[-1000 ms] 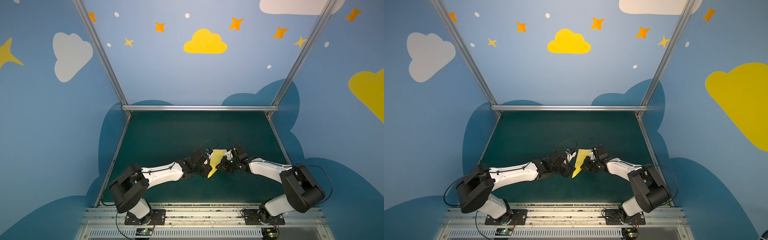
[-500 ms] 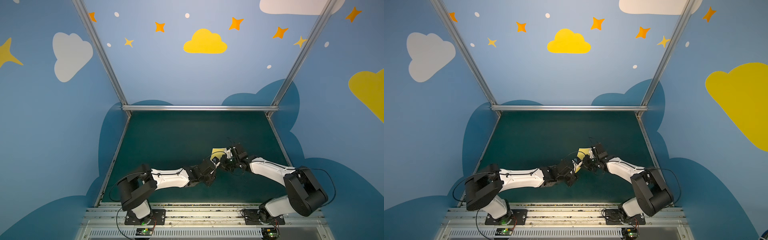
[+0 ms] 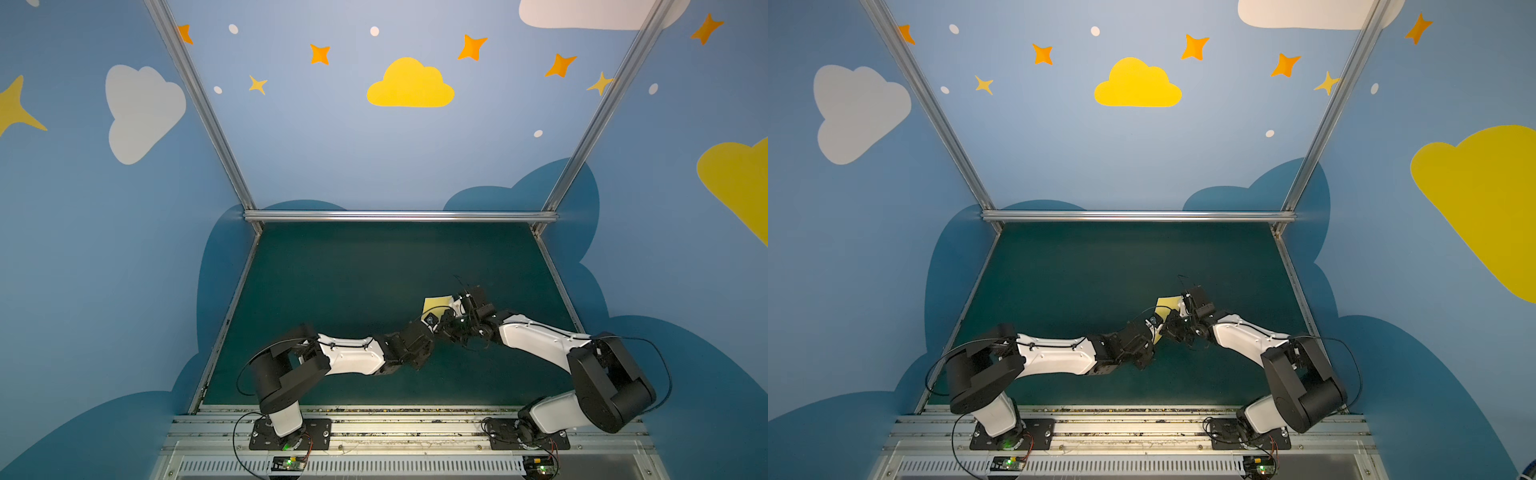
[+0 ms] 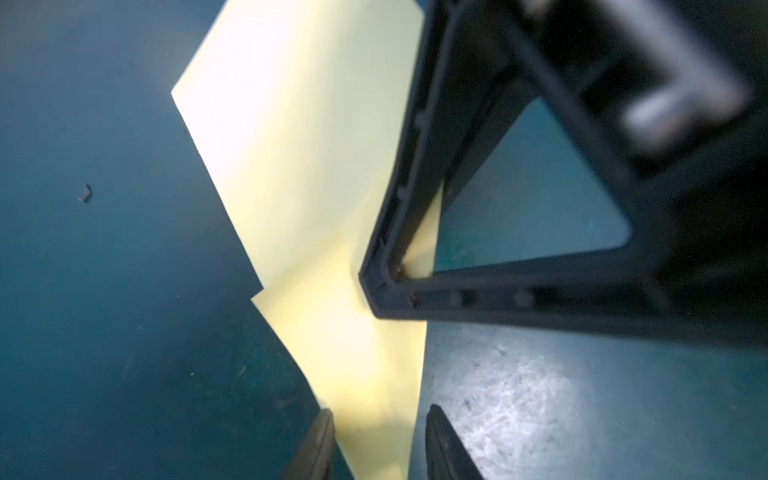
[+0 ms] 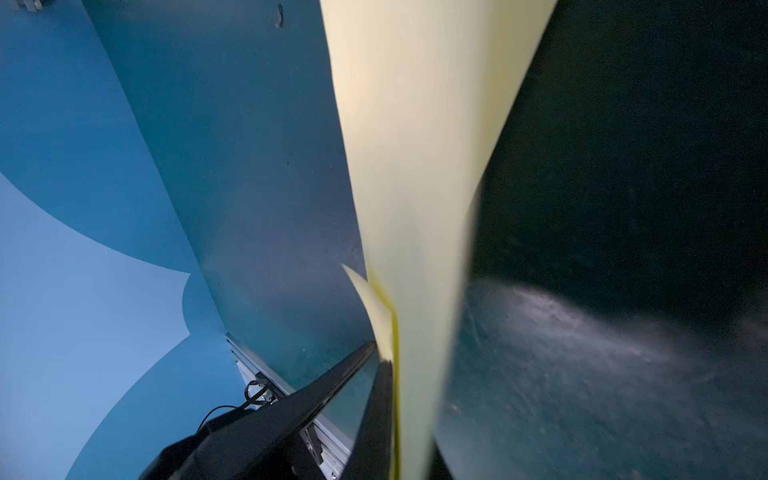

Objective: Fold a paper plane with a square sheet of paper (fold left side to right side)

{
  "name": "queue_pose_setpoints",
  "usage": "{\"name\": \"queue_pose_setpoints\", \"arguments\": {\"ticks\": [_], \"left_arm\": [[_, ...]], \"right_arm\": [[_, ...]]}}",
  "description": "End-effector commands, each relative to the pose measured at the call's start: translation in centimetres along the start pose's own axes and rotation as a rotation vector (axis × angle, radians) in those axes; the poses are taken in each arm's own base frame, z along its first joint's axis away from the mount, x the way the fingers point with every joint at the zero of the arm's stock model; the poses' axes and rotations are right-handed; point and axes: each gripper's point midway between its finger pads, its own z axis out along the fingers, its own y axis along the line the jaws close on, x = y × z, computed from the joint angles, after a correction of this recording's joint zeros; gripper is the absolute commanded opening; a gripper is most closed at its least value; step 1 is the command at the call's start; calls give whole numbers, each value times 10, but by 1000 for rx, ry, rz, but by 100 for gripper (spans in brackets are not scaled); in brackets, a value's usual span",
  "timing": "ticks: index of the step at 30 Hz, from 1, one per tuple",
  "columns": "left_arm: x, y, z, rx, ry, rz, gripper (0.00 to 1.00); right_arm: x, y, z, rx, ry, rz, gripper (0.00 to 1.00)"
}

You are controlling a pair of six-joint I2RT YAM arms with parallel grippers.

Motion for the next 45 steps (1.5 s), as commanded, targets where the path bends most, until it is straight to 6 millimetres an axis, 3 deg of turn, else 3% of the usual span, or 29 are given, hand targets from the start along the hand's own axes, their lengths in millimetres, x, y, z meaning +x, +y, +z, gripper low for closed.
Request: {"name": "queue_pose_setpoints", "arguments": {"ticks": [1, 8, 14, 16, 22, 30, 34, 45], "left_arm": [[-6, -1, 2, -9, -16, 24, 35], [-7, -2, 5, -6, -21, 23, 23], [-6, -4, 6, 2, -18, 27, 18], [-5, -4, 6, 3, -15, 26, 20], [-8, -1, 2, -16, -29, 0, 38], [-13, 17, -31, -83, -107, -67, 43], [-14, 12, -41, -41, -128, -67, 44], [-20, -9, -26, 55, -125, -30, 42]], "right_arm": [[-4, 15, -2, -34, -8, -10, 0], [-4, 15, -2, -37, -8, -7, 0], [-4, 16, -2, -37, -7, -5, 0], [-4, 16, -2, -38, -6, -4, 0], [-4, 14, -1, -31, -7, 0, 0], [-5, 12, 0, -22, -12, 6, 0], [-6, 14, 0, -23, -10, 5, 0], [-6, 15, 0, -24, -9, 12, 0]]}}
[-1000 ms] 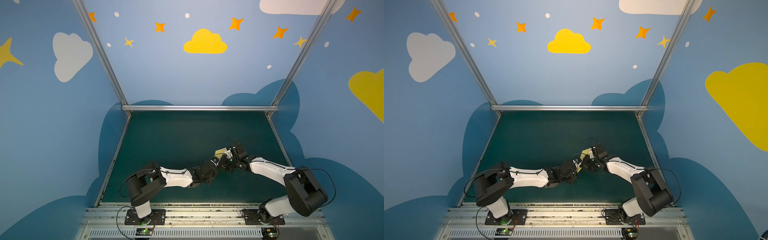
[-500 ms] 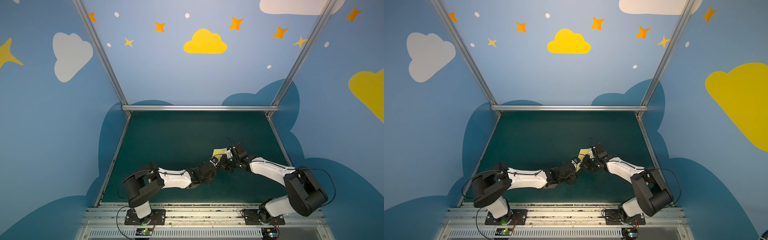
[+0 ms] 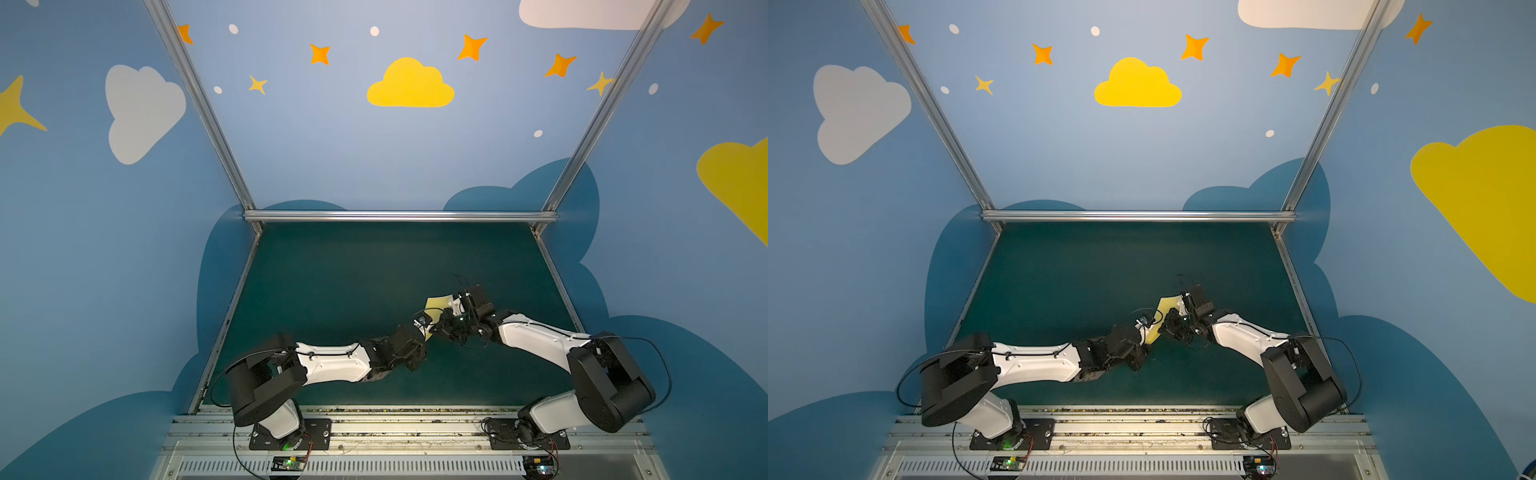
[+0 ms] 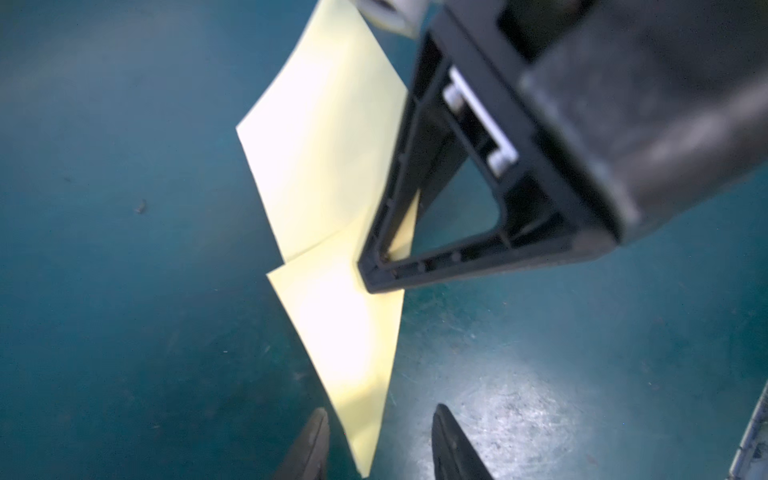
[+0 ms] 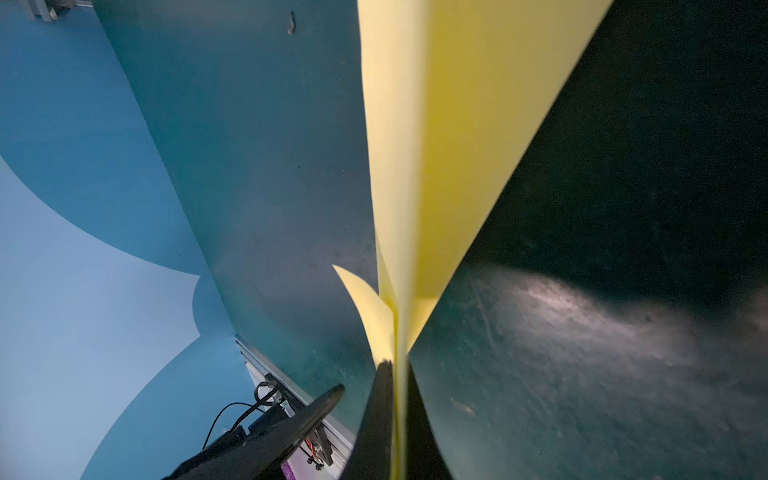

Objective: Fold a paper plane with a square sheet of paper (fold left side to right side)

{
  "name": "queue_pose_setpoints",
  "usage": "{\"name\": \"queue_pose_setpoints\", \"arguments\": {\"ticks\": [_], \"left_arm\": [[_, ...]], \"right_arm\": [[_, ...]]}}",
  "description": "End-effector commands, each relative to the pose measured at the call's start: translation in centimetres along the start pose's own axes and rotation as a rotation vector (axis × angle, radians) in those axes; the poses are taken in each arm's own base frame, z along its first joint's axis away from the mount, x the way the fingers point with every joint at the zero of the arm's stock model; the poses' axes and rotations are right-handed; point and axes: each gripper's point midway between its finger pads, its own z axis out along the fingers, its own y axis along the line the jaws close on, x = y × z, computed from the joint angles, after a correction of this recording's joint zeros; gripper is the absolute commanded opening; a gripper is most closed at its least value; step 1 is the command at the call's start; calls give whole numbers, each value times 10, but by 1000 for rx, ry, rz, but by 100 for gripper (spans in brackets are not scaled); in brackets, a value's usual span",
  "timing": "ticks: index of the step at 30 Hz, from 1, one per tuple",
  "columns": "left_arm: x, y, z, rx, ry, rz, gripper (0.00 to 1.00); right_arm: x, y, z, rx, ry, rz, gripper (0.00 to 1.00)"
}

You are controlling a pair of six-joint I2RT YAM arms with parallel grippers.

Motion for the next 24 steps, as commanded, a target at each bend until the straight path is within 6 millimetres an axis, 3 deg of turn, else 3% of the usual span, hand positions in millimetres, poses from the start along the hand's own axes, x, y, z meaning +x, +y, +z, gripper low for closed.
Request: {"name": "queue_pose_setpoints", "arguments": {"ticks": [1, 24], "left_arm": [[-11, -8, 5, 31, -26, 16, 42], [4, 1, 33, -44, 24, 25, 27]], "right_arm": [[-3, 8, 1, -9, -4, -2, 0], [-2, 7, 2, -12, 3, -4, 0]]}}
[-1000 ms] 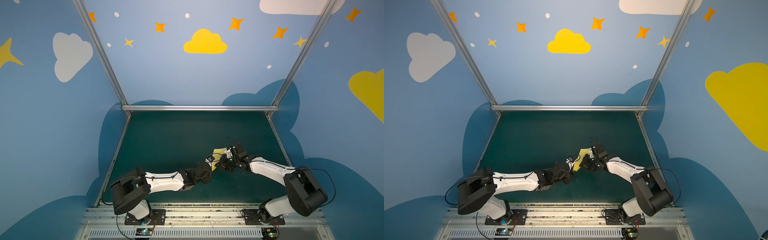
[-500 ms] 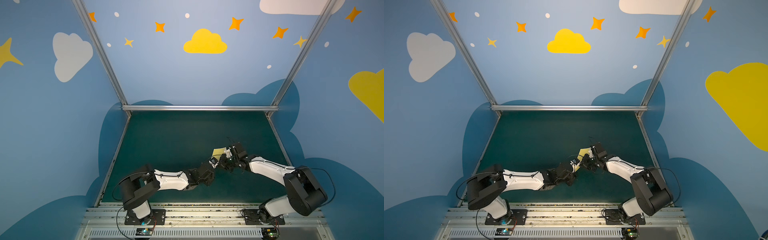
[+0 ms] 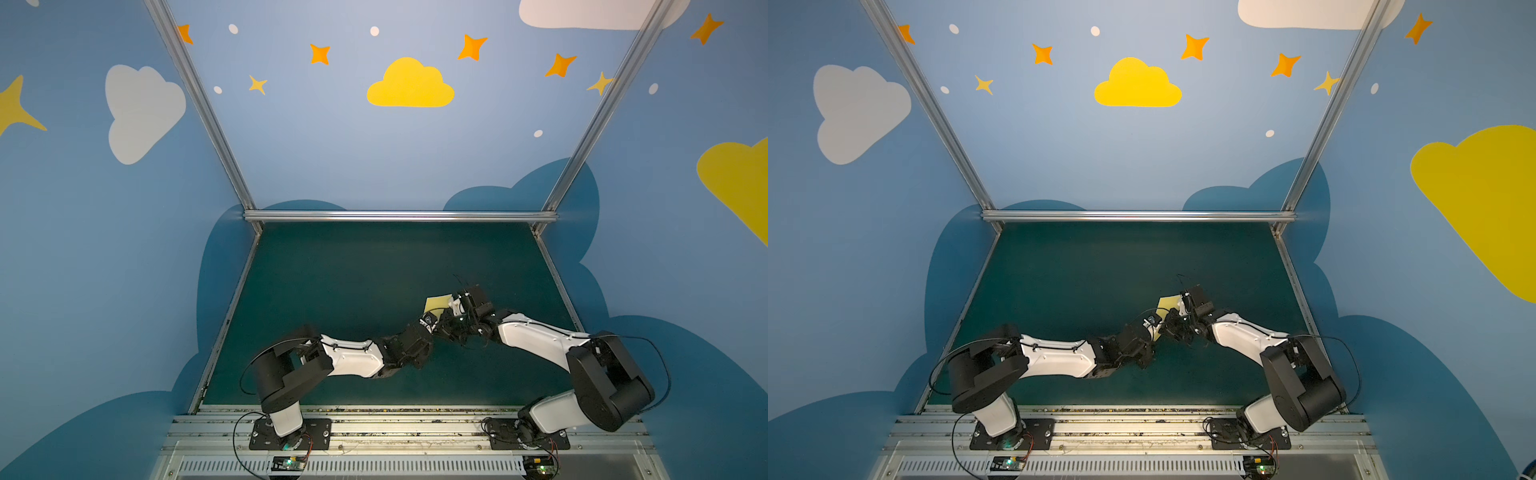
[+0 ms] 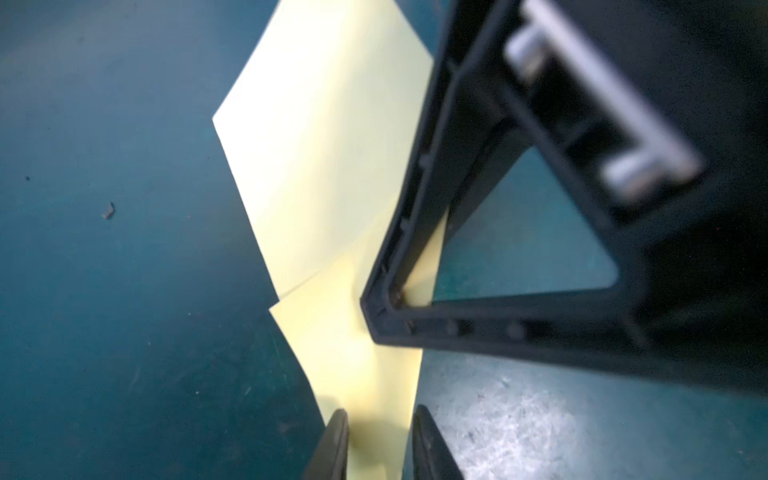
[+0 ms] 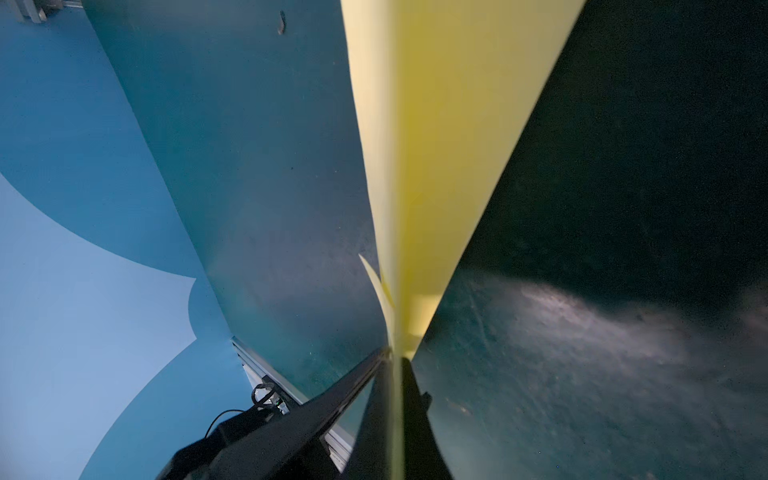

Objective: Fold a paper plane with a square sheet of paper (fold left side to right side)

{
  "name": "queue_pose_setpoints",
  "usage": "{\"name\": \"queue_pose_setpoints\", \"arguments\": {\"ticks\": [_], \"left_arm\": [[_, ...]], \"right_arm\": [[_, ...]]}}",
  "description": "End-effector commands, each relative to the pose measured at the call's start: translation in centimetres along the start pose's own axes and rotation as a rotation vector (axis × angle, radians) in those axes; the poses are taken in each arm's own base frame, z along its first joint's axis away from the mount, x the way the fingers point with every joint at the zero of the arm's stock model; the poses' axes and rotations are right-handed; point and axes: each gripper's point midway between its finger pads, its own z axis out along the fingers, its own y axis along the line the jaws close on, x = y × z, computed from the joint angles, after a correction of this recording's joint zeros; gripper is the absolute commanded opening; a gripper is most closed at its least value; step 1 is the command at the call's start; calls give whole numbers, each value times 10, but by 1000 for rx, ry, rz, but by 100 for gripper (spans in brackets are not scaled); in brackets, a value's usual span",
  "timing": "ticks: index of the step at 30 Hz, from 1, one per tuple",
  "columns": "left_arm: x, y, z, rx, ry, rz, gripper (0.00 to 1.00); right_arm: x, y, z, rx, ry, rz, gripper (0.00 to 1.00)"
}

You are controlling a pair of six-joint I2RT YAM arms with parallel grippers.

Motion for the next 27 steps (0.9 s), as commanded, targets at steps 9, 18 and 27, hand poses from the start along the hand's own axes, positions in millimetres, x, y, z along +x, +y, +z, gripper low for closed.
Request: {"name": "queue_pose_setpoints", "arguments": {"ticks": [9, 18, 27], "left_arm": [[5, 0, 6, -12, 13, 11, 21], [7, 1, 10, -13, 16, 4, 9], [7, -1, 6, 24, 26, -12, 4]], "right_arm": [[-2, 9, 2, -24, 3, -6, 0], [-1, 9, 1, -20, 2, -3, 0], [-5, 2, -2, 0, -3, 10, 42]]}}
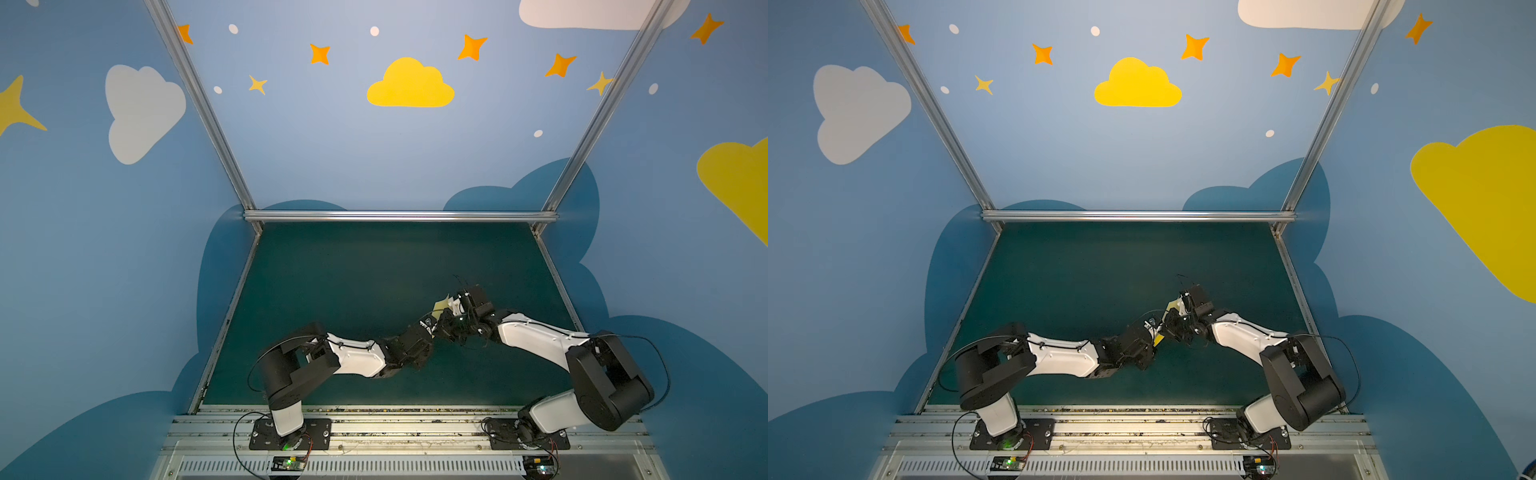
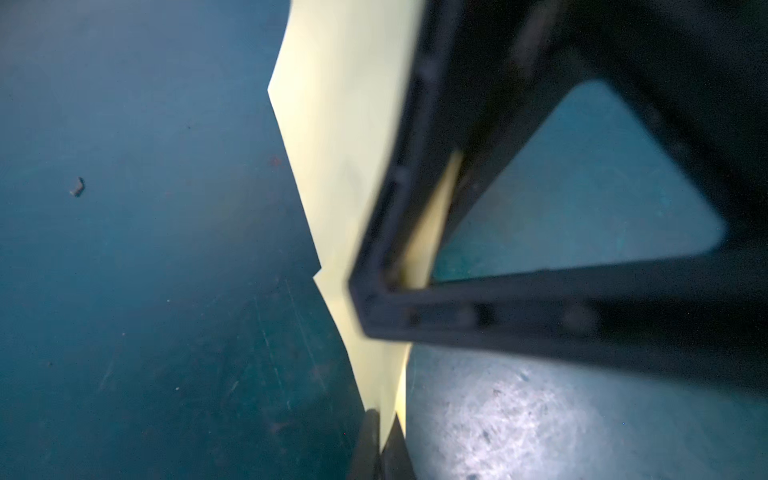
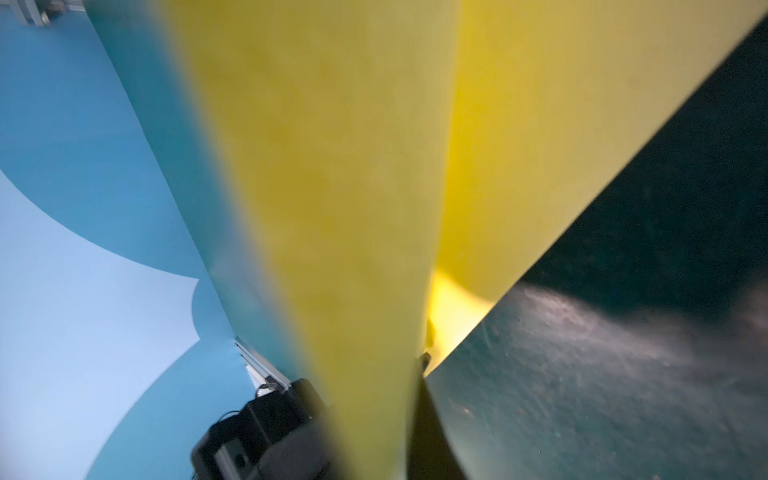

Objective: Fold a paper plane with a square sheet of paper (fold left side to right side)

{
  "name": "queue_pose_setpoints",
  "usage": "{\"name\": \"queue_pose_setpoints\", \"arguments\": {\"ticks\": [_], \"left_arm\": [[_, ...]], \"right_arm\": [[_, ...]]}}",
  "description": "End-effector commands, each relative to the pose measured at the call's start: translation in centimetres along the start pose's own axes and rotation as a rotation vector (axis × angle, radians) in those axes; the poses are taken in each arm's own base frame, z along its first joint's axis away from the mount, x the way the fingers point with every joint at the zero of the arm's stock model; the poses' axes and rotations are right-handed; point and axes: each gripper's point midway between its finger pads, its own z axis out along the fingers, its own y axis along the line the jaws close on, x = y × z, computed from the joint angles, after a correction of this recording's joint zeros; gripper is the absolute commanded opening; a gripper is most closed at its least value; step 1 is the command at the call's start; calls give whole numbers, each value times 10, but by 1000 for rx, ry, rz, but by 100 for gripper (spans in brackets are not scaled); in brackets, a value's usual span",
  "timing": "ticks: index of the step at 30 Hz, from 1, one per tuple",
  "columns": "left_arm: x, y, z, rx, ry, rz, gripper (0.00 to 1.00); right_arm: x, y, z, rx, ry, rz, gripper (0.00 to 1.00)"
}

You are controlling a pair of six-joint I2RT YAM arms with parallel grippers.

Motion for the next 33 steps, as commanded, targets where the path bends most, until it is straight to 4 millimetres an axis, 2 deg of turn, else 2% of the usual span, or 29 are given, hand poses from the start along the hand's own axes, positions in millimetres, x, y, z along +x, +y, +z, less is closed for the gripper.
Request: {"name": "queue_pose_setpoints", "arguments": {"ticks": [1, 3, 6, 8, 9, 14, 17, 19, 25, 27, 28, 30, 31, 33], "left_arm": [[-3, -1, -2, 19, 0, -11, 4], [-3, -2, -3, 25, 6, -15, 4], [-2, -2, -5, 36, 14, -23, 4], [-2, -3, -5, 58, 25, -29, 4], [-2, -4, -5, 65, 31, -30, 4], [-1, -6, -5, 95, 51, -38, 7], [1, -8, -4, 114, 69, -36, 6], [2, -10, -4, 133, 73, -39, 4], [8, -13, -1, 171, 106, -50, 4], [10, -13, 0, 179, 112, -56, 4], [9, -14, 0, 183, 113, -58, 4], [10, -13, 0, 185, 118, -60, 4], [10, -14, 0, 188, 118, -59, 4], [11, -14, 0, 192, 124, -58, 4]], "right_arm": [[-7, 0, -4, -2, -9, 13, 45], [-11, -4, -12, -9, -26, 26, 53], [-14, -12, -26, -6, -52, 32, 57], [-16, -14, -35, -8, -68, 31, 58], [-12, -23, -36, 7, -64, 40, 58], [1, -38, -38, 20, -50, 33, 58], [10, -47, -35, 16, -32, 31, 54], [15, -50, -33, 9, -18, 29, 46], [25, -42, -25, 9, 17, -32, 23], [26, -38, -24, -2, 18, -47, 20], [26, -35, -25, -15, 10, -56, 23], [22, -29, -31, -31, -17, -64, 50], [20, -27, -36, -38, -34, -68, 59], [16, -23, -47, -43, -64, -70, 63]]}}
